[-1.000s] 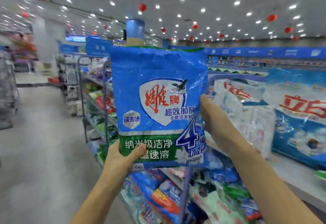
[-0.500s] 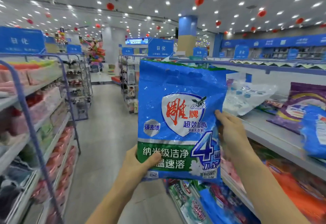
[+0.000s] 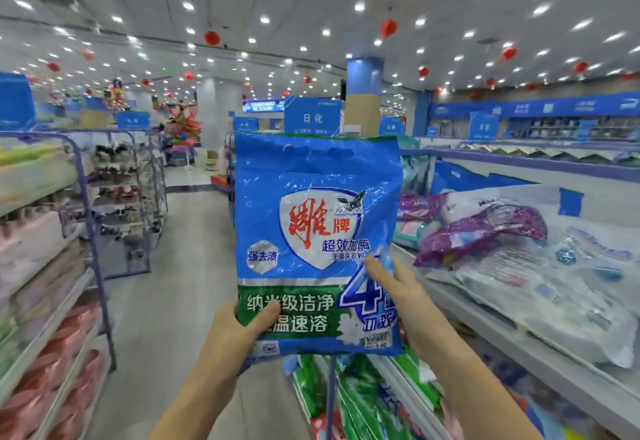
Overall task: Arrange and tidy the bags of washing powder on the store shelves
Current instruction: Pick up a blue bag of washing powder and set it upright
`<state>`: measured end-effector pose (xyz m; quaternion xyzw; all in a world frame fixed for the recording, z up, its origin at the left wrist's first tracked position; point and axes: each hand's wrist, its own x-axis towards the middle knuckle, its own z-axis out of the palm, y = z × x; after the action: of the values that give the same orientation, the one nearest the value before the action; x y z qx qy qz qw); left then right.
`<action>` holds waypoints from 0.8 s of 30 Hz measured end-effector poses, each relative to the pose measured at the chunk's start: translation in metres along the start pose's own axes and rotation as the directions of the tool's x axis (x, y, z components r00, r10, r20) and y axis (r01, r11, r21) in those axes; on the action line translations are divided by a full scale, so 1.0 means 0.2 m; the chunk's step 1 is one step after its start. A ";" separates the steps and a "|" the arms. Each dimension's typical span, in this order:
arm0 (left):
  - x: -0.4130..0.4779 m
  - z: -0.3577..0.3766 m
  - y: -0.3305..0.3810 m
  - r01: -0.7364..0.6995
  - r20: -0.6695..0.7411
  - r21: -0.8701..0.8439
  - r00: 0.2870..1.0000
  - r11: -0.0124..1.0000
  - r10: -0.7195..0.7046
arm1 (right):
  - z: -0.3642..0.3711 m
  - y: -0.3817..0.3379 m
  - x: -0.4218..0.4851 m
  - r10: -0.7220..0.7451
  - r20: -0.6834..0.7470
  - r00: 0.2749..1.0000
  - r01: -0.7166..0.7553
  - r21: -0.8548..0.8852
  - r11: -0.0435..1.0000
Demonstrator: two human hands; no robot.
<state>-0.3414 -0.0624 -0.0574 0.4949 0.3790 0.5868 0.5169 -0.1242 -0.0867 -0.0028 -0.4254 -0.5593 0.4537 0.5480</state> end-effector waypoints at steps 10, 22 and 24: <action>0.95 0.40 -0.20 -0.055 0.223 -0.013 0.973 0.998 0.056 | -0.37 0.04 0.63 -0.192 -0.354 0.915 0.134 -0.182 0.974; 1.98 1.04 -0.25 -0.174 0.645 -0.150 0.728 0.973 0.230 | -0.66 0.01 1.20 -0.303 -0.798 0.521 0.055 -0.323 0.945; 2.08 1.15 -0.23 -0.215 0.685 -0.161 0.678 0.963 0.265 | -0.73 -0.03 1.28 -0.298 -0.834 0.464 0.031 -0.321 0.947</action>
<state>-0.0970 0.3387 0.0295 0.7078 0.0666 0.4300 0.5565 0.0119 0.1676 0.0586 -0.6079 -0.2953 0.0404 0.7360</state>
